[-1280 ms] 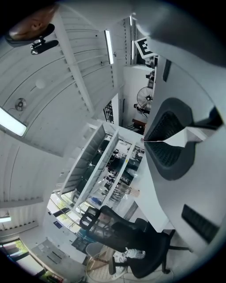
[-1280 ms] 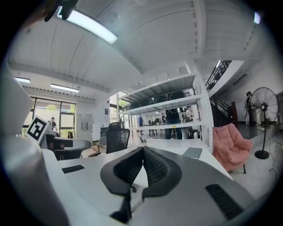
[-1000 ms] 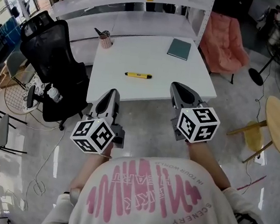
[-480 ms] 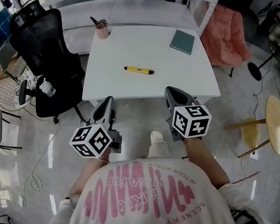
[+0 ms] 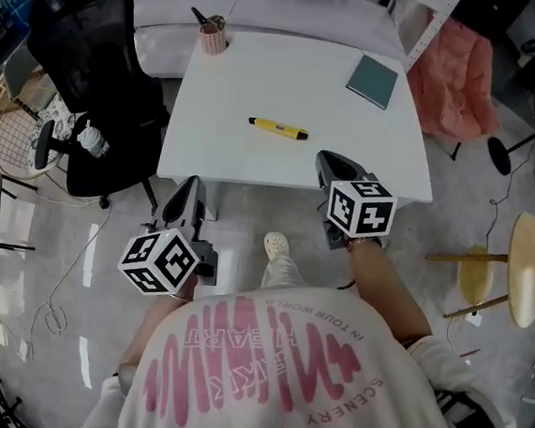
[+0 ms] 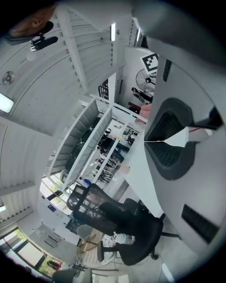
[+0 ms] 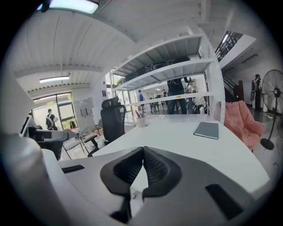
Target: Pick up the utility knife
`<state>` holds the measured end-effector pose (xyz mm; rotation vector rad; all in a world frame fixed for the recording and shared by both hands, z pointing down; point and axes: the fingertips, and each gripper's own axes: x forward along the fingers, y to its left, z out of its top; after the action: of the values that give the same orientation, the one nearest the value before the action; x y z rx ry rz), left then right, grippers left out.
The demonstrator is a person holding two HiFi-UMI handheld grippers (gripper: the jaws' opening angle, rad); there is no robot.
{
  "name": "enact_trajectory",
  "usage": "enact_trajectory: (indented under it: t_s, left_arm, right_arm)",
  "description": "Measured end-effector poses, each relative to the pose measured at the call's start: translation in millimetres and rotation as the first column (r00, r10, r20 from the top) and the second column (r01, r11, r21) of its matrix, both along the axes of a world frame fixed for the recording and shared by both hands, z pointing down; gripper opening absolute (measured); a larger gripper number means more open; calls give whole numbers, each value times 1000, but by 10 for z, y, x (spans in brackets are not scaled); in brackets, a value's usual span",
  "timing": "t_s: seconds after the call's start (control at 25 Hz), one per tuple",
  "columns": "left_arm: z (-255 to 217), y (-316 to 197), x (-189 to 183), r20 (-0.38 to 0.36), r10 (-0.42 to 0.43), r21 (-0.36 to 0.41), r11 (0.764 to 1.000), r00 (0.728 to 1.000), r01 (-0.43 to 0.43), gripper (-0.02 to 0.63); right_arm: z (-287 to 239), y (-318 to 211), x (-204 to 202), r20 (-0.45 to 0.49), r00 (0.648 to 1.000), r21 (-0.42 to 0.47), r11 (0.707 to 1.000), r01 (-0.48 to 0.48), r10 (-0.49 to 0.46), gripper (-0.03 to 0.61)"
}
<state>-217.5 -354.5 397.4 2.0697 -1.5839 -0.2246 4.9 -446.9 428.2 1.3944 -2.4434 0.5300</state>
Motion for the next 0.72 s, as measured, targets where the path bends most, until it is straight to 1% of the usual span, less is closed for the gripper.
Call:
enact_trajectory:
  t_s: [0.28,0.52,0.56,0.64,0.72]
  left_arm:
    - [144,-558,-107,-9,-71,-46,996,997,71,25]
    - [224,-967,-325,-8,-162,-76,984,987,161,25]
    - [231,-1024,-367,-9,-179,-79,981,984,178,25]
    - [239,-1130,-452,-11,-209,-80,975,978,207,25]
    - [254,-1226,-533,-13,-234,-79,970,972,232,25]
  right_arm:
    - [236,-830,-5,-15,998,-61,996,62,-63,17]
    - [406,-1477,-219,5,992,-109,986,127,-127,17]
    - [441,-1555,-270,1,989,-119,982,148,-149,17]
    - [557,-1671,-392,-23,976,-154,965,212,-218,49]
    - [710,-1754,-505,-87,949,-192,940,282,-303,61]
